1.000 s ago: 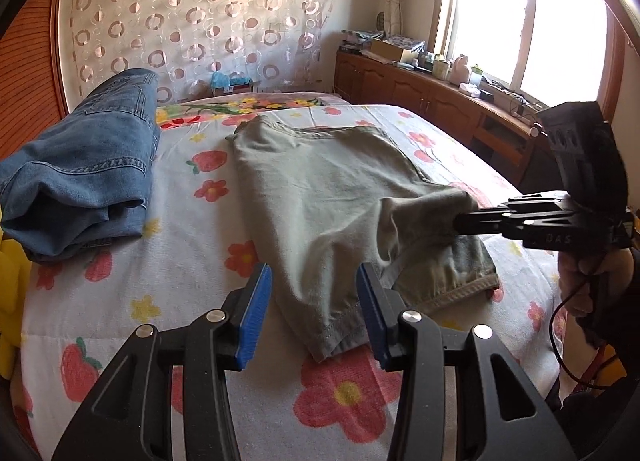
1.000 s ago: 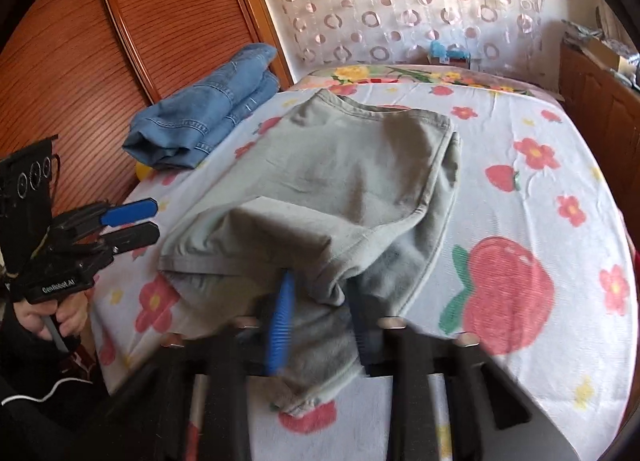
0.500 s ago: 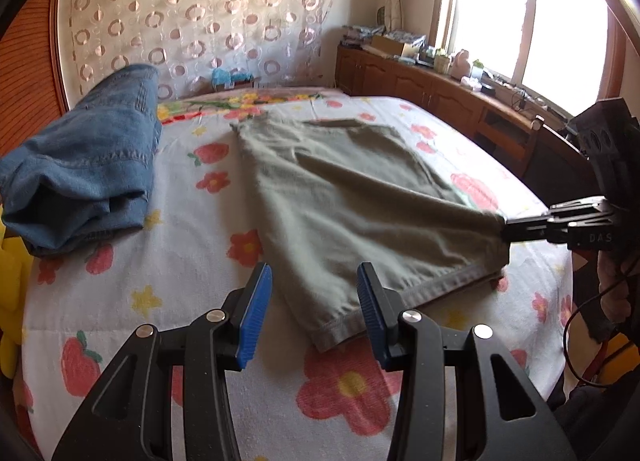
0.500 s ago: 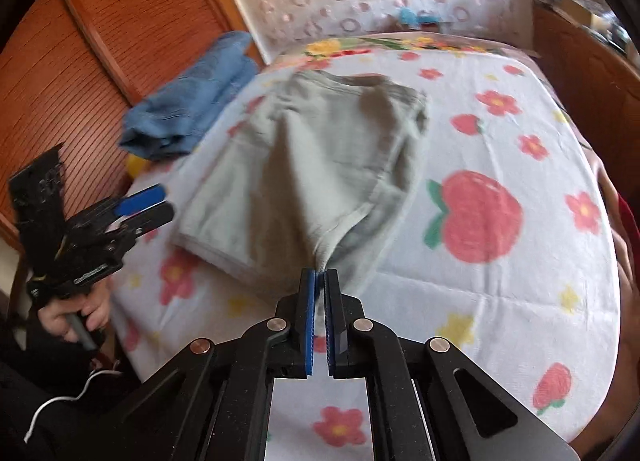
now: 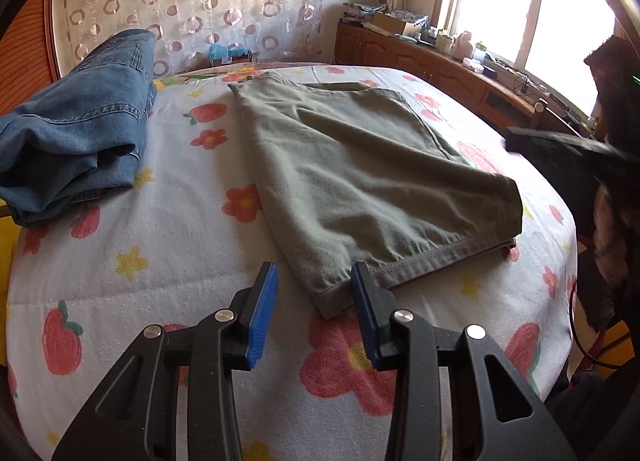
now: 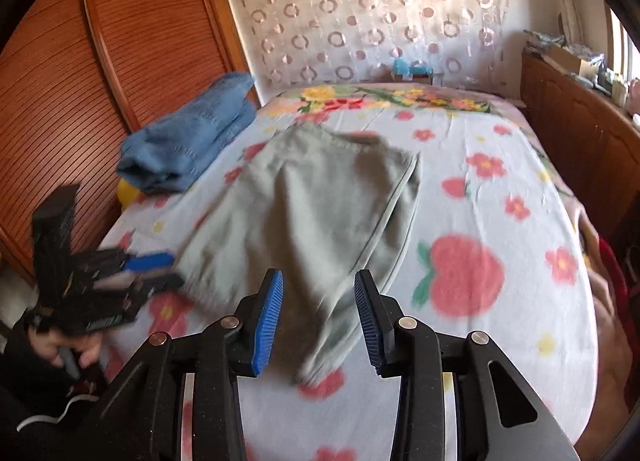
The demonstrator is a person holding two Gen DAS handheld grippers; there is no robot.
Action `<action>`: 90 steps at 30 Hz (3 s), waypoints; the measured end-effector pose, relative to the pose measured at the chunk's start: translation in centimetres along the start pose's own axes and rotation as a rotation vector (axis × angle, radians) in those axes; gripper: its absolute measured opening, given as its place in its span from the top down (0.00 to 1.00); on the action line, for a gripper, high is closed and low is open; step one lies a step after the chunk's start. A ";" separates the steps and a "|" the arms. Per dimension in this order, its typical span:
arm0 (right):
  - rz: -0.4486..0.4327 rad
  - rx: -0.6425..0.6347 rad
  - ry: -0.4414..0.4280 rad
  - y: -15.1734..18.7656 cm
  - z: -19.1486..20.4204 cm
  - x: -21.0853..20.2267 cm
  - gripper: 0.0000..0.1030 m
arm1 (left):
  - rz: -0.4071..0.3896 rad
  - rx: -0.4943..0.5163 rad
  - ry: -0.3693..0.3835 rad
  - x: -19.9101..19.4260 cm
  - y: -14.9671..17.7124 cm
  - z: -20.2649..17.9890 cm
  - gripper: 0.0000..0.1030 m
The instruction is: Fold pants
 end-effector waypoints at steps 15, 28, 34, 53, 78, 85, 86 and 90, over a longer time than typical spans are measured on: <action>0.111 0.085 0.062 -7.3 -4.9 15.1 0.83 | -0.007 -0.004 0.004 0.0 0.1 0.0 0.62; 0.023 0.077 0.216 -9.7 -6.7 16.0 0.96 | -0.006 -0.013 0.020 0.0 0.0 0.1 0.62; 0.043 0.048 0.173 -8.3 -5.7 13.2 0.76 | -0.008 -0.011 0.020 0.0 -0.1 0.1 0.62; 0.095 0.003 0.069 2.8 -0.7 4.1 0.47 | -0.011 -0.006 0.000 0.0 -0.2 0.2 0.62; 0.119 -0.014 -0.007 6.1 2.1 2.7 0.92 | -0.025 -0.011 0.107 -1.1 0.1 -1.9 0.92; 0.067 0.021 -0.033 5.5 0.5 0.1 0.93 | -0.063 0.042 0.163 -3.6 -0.9 -5.3 0.92; 0.060 0.024 -0.034 5.4 0.3 -0.3 0.93 | -0.072 0.053 0.173 -4.1 -1.2 -5.9 0.92; 0.021 0.048 -0.047 5.1 -0.7 -2.4 0.93 | -0.112 0.080 0.202 -5.8 -2.5 -7.6 0.92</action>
Point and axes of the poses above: each gripper's, at about its wrist camera, not at the fingertips, and x roughly the way its jaws point, z to its left, y to its underside, the point moved 8 cm from there along x, roughly the way its jaws point, and after that the axes turned 13 degrees about y, right-handed, at the moved point
